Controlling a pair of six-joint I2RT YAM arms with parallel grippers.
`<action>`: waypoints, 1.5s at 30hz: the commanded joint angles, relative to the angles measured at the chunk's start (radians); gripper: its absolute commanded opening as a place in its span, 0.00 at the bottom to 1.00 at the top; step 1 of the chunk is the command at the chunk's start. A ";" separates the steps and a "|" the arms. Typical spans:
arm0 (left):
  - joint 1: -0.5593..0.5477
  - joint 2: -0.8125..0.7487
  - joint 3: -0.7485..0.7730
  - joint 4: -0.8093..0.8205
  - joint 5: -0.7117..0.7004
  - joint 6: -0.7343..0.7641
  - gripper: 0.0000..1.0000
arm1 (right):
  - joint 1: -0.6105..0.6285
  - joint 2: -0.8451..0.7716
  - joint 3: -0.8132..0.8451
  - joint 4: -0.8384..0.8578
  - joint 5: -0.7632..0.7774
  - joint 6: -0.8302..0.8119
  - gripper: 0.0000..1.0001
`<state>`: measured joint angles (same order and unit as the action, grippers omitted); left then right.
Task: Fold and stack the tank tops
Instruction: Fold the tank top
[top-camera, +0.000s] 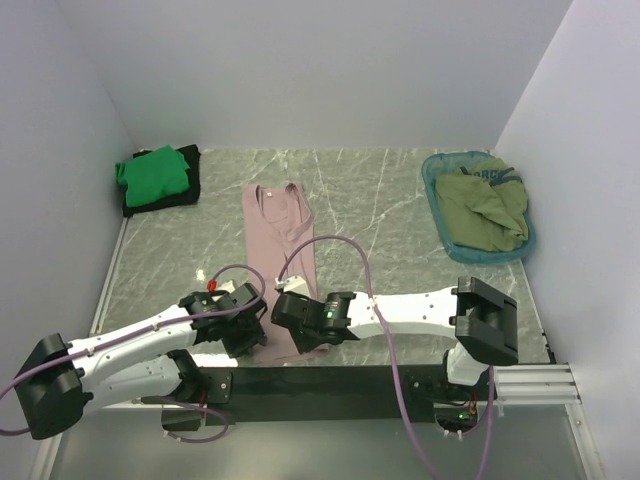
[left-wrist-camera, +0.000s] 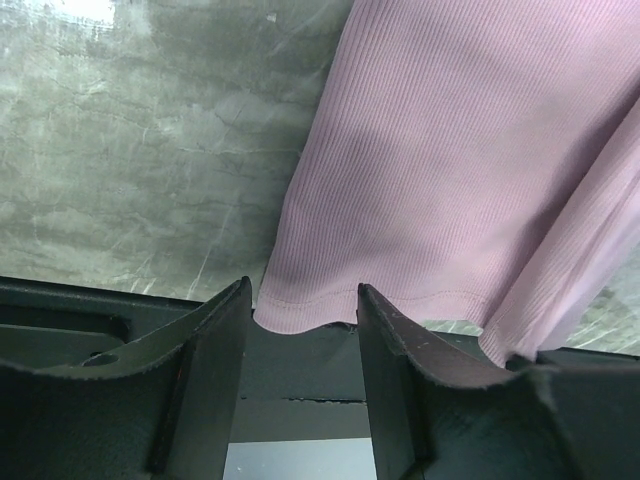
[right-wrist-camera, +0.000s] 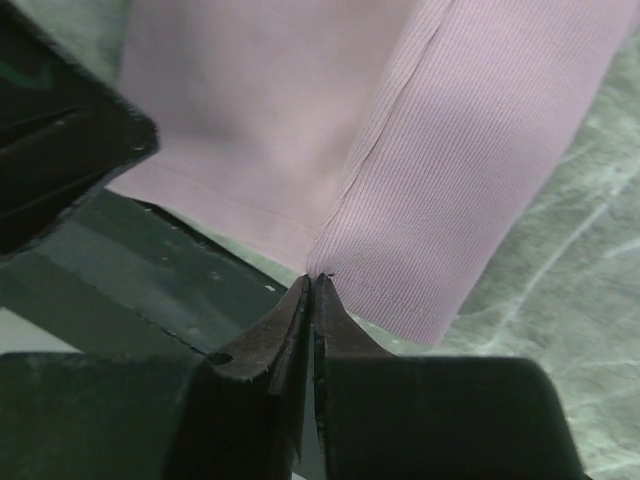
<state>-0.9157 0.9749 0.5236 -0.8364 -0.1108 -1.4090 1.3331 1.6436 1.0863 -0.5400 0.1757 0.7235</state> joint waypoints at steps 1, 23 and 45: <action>0.008 -0.024 -0.002 -0.020 -0.009 -0.027 0.52 | 0.017 -0.025 0.038 0.046 -0.021 -0.009 0.07; 0.064 -0.010 0.032 0.013 0.011 0.061 0.58 | 0.020 -0.034 -0.091 0.117 -0.044 0.021 0.43; 0.106 -0.039 -0.054 0.037 0.120 0.078 0.82 | -0.172 -0.346 -0.408 0.182 -0.077 0.171 0.52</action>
<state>-0.8028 0.9657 0.5121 -0.8173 -0.0525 -1.2968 1.1561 1.3148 0.6998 -0.4721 0.1646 0.8604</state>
